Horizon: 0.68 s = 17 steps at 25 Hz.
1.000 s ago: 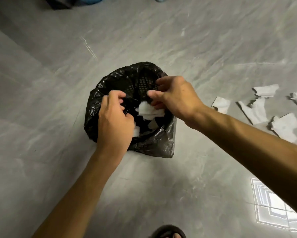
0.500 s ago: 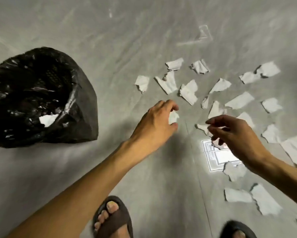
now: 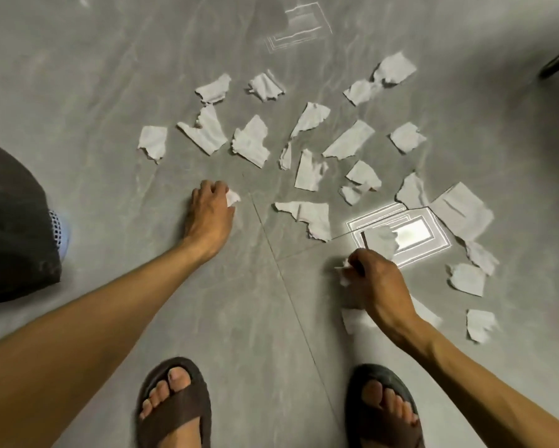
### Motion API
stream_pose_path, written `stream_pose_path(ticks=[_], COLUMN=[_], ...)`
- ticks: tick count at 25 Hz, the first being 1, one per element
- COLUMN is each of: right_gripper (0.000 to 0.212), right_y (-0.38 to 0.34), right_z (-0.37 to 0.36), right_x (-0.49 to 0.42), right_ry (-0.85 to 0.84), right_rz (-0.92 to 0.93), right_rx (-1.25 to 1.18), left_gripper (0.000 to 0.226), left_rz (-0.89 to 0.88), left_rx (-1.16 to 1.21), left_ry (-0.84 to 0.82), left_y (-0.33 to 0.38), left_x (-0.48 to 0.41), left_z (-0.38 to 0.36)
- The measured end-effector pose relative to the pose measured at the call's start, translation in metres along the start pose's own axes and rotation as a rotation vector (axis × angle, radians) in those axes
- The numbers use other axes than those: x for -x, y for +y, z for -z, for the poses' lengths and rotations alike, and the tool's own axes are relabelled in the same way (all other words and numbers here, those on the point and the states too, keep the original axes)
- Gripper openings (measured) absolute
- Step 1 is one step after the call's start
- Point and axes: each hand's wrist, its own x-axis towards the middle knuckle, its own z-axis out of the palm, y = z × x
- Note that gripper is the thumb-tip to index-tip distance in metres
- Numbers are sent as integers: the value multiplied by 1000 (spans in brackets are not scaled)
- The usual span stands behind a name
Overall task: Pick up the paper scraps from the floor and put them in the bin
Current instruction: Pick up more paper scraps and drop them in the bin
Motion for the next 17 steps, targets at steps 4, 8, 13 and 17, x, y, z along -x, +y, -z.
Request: stream_pose_path(ticks=[4, 8, 13, 17], right_gripper=[11, 30, 10, 11], right_y=[17, 28, 27, 27], right_z=[24, 9, -5, 14], right_x=[31, 70, 57, -4], right_ry=[-30, -249, -147, 169], right_rz=[-3, -63, 18, -92], right_rx=[-65, -77, -26, -93], left_gripper=[14, 52, 55, 21], left_rz=[12, -344, -313, -292], left_rx=[297, 279, 138, 125], left_ry=[20, -184, -339, -237], left_y=[20, 82, 118, 103], left_x=[18, 43, 48, 49], left_z=[5, 0, -37, -45])
